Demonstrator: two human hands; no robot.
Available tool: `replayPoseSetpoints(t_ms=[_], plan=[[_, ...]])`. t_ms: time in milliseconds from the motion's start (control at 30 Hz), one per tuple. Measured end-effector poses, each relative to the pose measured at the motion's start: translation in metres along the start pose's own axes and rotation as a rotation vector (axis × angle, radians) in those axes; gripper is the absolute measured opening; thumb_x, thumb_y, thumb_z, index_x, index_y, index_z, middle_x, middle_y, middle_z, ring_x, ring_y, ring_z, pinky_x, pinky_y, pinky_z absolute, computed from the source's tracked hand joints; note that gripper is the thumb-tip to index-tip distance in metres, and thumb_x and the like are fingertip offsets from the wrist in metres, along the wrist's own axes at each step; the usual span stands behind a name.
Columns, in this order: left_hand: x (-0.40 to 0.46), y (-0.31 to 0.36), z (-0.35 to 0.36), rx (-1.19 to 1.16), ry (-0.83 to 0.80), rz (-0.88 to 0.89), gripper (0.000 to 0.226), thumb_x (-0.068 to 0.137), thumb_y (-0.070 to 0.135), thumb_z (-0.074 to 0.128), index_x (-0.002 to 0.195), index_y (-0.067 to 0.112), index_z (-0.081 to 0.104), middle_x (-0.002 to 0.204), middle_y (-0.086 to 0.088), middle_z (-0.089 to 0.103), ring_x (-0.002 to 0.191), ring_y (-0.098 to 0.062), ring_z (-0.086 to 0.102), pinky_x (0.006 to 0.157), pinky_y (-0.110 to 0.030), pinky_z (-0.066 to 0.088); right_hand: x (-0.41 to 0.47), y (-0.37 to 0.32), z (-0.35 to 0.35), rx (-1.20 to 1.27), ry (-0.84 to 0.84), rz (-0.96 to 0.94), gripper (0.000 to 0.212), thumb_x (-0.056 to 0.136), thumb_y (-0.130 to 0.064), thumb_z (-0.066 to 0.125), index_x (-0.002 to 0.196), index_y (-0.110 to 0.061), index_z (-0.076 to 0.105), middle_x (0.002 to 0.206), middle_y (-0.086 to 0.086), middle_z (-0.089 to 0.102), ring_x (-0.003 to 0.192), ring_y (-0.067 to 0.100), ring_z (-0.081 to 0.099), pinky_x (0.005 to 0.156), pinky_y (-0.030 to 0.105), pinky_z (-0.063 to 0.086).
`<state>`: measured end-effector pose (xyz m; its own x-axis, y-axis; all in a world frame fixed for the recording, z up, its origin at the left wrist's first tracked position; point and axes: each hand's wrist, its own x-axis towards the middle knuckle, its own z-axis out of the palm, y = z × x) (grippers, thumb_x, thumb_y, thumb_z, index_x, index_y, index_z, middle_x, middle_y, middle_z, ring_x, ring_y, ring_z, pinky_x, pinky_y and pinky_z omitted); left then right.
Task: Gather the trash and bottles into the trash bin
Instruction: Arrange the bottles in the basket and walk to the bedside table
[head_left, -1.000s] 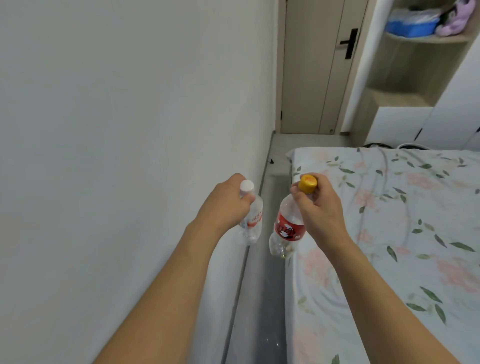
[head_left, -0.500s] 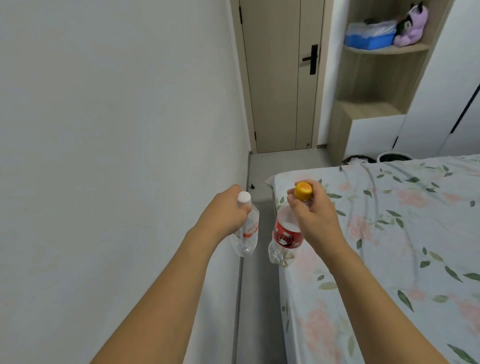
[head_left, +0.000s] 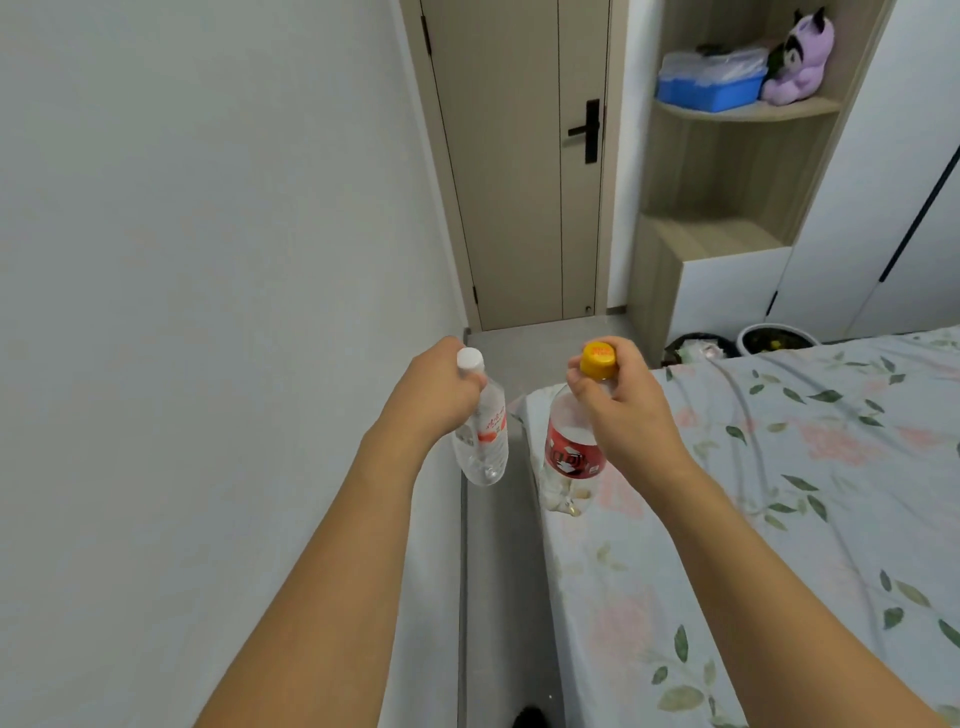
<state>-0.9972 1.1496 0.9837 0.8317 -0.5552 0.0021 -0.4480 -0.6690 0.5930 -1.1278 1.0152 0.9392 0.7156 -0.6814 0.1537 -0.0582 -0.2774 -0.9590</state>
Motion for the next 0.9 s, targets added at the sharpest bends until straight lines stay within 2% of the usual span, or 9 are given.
replayPoseSetpoints(t_ms=[200,333,533,733,900], plan=[[0.141,0.003,-0.002,0.054,-0.067,0.027,0.017,0.093,0.022,0.049,0.109,0.015,0.052,0.104,-0.004,0.059,0.089,-0.023,0.058,0.062,-0.029,0.042,0.115,0.007,0.024,0.004,0.032,0.050,0.014,0.095,-0.028,0.056,0.108,-0.029,0.050,0.105,-0.006,0.064,0.101,0.014,0.058,0.083,0.032,0.047],[0.202,0.014,-0.005,0.052,-0.049,0.063,0.016,0.094,0.022,0.049,0.107,0.014,0.051,0.099,-0.005,0.059,0.086,-0.023,0.058,0.063,-0.031,0.044,0.172,0.002,0.019,-0.001,0.069,0.035,0.013,0.095,-0.026,0.056,0.107,-0.029,0.051,0.103,-0.008,0.065,0.100,0.013,0.058,0.090,0.036,0.047],[0.287,0.007,0.010,0.030,-0.051,0.093,0.014,0.094,0.024,0.049,0.105,0.015,0.050,0.098,-0.004,0.058,0.084,-0.022,0.056,0.060,-0.029,0.041,0.251,0.021,0.036,-0.036,0.075,0.034,0.015,0.095,-0.025,0.056,0.108,-0.027,0.051,0.105,-0.005,0.065,0.101,0.016,0.058,0.091,0.038,0.047],[0.429,0.004,0.020,0.031,-0.114,0.084,0.016,0.091,0.022,0.049,0.105,0.014,0.052,0.100,-0.005,0.059,0.091,-0.026,0.059,0.071,-0.034,0.047,0.384,0.040,0.063,-0.058,0.091,0.040,0.014,0.095,-0.025,0.056,0.107,-0.028,0.051,0.106,-0.008,0.065,0.101,0.012,0.058,0.084,0.031,0.043],[0.537,0.022,0.019,0.054,-0.168,0.116,0.015,0.091,0.024,0.051,0.103,0.015,0.053,0.100,-0.003,0.059,0.091,-0.025,0.059,0.073,-0.035,0.048,0.483,0.045,0.067,-0.047,0.154,0.059,0.016,0.094,-0.023,0.058,0.109,-0.026,0.053,0.104,-0.009,0.066,0.100,0.011,0.059,0.089,0.032,0.045]])
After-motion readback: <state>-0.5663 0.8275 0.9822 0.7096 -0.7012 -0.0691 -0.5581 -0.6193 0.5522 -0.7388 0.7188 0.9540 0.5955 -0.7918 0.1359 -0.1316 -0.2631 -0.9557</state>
